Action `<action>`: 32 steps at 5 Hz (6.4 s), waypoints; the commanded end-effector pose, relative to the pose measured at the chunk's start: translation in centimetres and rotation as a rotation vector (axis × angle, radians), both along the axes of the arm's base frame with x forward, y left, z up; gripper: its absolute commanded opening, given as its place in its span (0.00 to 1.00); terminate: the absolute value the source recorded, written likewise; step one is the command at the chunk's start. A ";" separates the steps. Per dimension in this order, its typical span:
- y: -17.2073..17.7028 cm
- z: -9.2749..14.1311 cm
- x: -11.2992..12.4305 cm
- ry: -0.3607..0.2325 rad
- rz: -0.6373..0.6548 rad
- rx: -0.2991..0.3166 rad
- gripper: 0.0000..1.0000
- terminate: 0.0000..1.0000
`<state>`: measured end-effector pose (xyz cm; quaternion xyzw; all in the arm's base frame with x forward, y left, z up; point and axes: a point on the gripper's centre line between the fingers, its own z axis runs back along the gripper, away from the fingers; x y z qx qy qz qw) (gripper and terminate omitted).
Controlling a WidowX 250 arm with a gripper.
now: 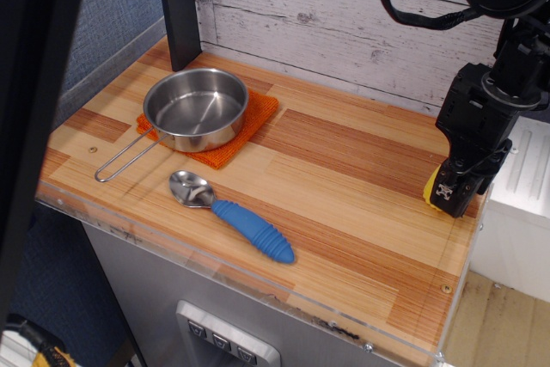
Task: Pick up the yellow sponge and put it into the pot.
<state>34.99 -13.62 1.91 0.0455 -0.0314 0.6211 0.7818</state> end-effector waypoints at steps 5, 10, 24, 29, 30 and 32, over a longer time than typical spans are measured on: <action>2.3 6.1 -0.7 -0.123 -0.108 -0.025 0.00 0.00; 15.3 10.0 -7.1 -0.211 0.069 0.006 0.00 0.00; 25.3 3.1 -2.7 -0.059 0.454 0.031 1.00 0.00; 23.1 9.3 -2.5 -0.165 0.387 0.056 1.00 0.00; 22.7 11.2 -3.2 -0.209 0.359 0.037 1.00 0.00; 20.8 13.7 -3.8 -0.264 0.319 -0.005 1.00 0.00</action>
